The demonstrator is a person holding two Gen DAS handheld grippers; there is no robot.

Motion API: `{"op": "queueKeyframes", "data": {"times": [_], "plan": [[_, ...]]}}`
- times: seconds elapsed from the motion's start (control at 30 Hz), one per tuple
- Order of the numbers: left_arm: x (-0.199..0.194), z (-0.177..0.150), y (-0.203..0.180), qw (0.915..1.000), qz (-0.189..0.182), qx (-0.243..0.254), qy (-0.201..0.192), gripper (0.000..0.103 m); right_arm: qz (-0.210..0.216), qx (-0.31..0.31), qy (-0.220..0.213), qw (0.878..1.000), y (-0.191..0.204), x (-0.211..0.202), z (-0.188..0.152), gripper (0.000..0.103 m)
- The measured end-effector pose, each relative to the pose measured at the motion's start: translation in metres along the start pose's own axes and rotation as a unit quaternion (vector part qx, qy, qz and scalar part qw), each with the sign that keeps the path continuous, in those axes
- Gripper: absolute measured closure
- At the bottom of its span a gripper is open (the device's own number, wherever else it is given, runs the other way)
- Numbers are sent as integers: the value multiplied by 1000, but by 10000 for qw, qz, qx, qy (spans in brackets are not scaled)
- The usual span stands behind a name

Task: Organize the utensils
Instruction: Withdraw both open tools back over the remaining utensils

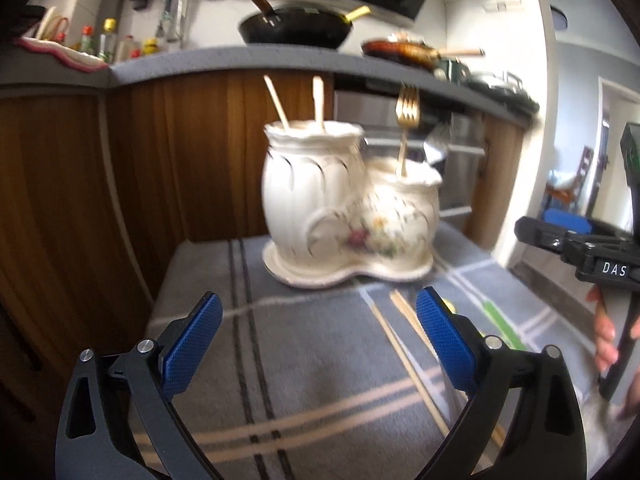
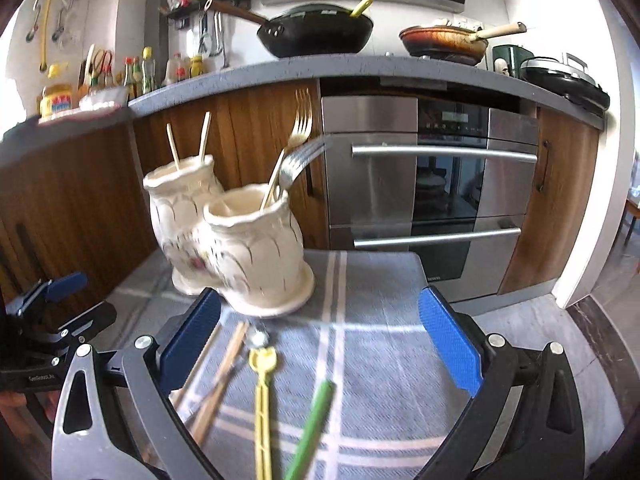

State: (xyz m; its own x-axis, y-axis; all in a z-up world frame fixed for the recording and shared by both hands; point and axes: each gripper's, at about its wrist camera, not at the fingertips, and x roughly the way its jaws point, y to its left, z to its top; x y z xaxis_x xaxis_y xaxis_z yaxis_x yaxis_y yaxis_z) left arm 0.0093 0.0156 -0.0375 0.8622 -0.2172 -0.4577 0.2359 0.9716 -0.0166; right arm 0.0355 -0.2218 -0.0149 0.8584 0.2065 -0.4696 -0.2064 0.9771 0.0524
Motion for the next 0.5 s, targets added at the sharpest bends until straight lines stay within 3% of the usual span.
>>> {"op": "queueKeyframes", "data": {"times": [0.2, 0.5], "plan": [[14, -10, -19, 9979, -91, 358, 526, 6, -13, -248, 313, 9992, -1, 5, -8, 5], [33, -18, -18, 9937, -208, 262, 1072, 6, 485, -387, 1067, 9924, 6, 22, -31, 5]]}}
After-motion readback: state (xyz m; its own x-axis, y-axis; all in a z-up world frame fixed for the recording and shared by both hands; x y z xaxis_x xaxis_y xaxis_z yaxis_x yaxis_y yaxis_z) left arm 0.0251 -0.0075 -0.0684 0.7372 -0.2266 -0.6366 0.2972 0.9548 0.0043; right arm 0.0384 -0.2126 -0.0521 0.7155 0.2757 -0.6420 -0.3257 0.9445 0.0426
